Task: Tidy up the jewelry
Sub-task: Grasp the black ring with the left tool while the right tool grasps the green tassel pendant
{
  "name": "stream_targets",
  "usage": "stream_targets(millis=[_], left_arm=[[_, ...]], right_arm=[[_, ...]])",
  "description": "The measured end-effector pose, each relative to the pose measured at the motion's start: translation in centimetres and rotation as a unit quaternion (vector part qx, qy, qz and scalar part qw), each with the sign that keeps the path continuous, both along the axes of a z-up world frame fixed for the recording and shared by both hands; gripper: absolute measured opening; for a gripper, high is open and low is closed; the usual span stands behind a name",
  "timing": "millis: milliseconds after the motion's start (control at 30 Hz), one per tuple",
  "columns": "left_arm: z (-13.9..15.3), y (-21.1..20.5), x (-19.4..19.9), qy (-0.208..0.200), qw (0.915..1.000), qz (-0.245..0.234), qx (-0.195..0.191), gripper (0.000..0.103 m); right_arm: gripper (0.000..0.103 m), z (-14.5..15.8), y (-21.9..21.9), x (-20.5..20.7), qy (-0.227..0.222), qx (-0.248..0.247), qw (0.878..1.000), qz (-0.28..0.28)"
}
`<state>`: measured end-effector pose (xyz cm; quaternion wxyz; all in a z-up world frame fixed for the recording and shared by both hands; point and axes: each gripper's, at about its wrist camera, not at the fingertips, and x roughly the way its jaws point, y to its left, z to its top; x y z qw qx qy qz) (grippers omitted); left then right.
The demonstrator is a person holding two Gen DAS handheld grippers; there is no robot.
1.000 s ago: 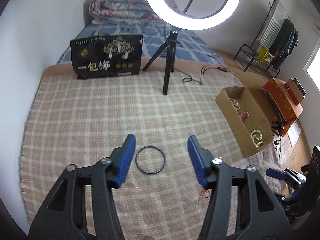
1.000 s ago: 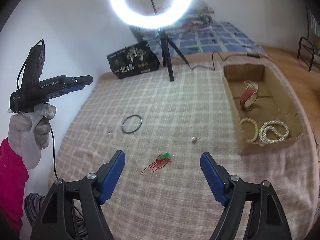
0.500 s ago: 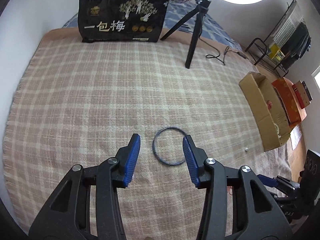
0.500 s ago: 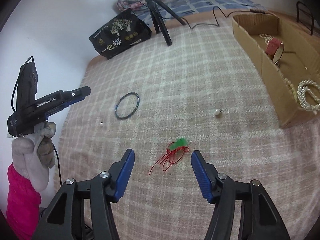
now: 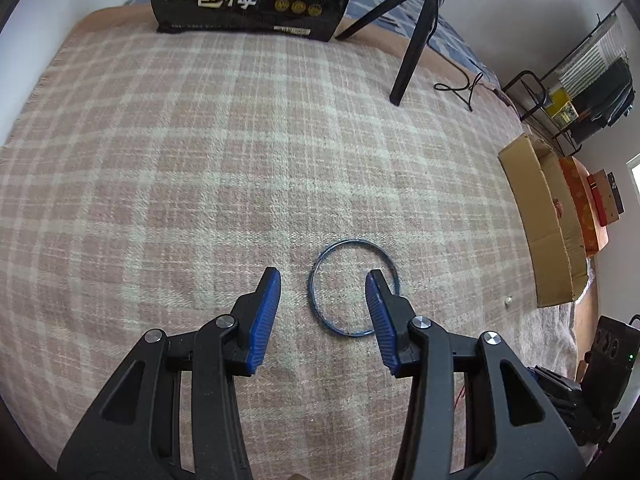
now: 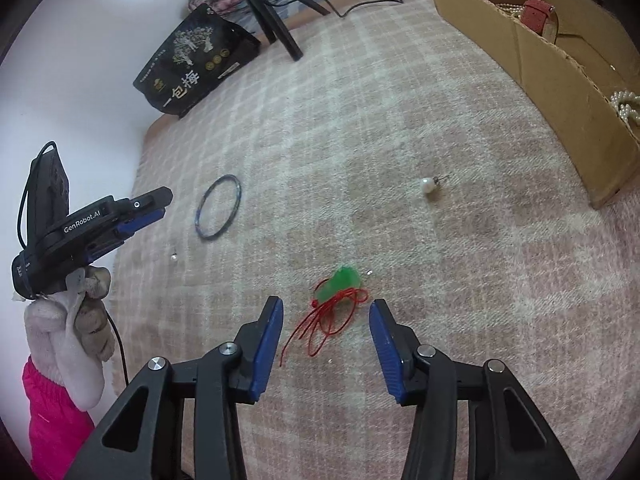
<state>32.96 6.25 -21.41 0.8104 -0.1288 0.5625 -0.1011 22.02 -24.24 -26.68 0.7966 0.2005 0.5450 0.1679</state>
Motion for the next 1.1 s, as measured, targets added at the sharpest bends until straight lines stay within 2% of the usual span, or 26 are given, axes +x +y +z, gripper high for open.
stream_targets(millis=[67, 233, 333, 533, 700, 833, 900, 1100], left_arm=[[-0.4, -0.4, 0.3, 0.004, 1.0000, -0.003, 0.004, 0.040], [-1.4, -1.4, 0.8, 0.012, 0.9996, -0.013, 0.024, 0.038], [-2.0, -2.0, 1.0, 0.015, 0.9987, -0.019, 0.046, 0.033], [-3.0, -3.2, 1.2, 0.007, 0.9951, -0.030, 0.094, 0.026], [-3.1, -3.5, 1.4, -0.004, 0.9939, -0.031, 0.106, 0.018], [-3.2, -3.9, 1.6, -0.015, 0.9914, -0.038, 0.124, 0.007], [-3.3, -3.9, 1.7, -0.018, 0.9911, -0.039, 0.126, 0.007], [-3.2, -3.5, 1.5, -0.021, 0.9922, -0.032, 0.119, 0.004]], right_arm=[[0.048, -0.4, -0.1, 0.3, 0.005, 0.000, 1.000, -0.003], [0.046, -0.8, 0.5, 0.7, 0.004, -0.013, 1.000, 0.002], [0.046, -0.8, 1.2, 0.9, -0.002, -0.027, 1.000, 0.009], [0.046, -0.9, 2.2, 1.1, -0.011, -0.047, 0.999, 0.017], [0.044, -0.8, 3.4, 1.1, -0.026, -0.080, 0.996, 0.033], [0.035, -0.7, 4.2, 0.8, -0.051, -0.122, 0.990, 0.054], [0.031, -0.7, 4.5, 0.6, -0.064, -0.141, 0.986, 0.068], [0.026, -0.8, 3.8, 0.2, -0.078, -0.133, 0.984, 0.087]])
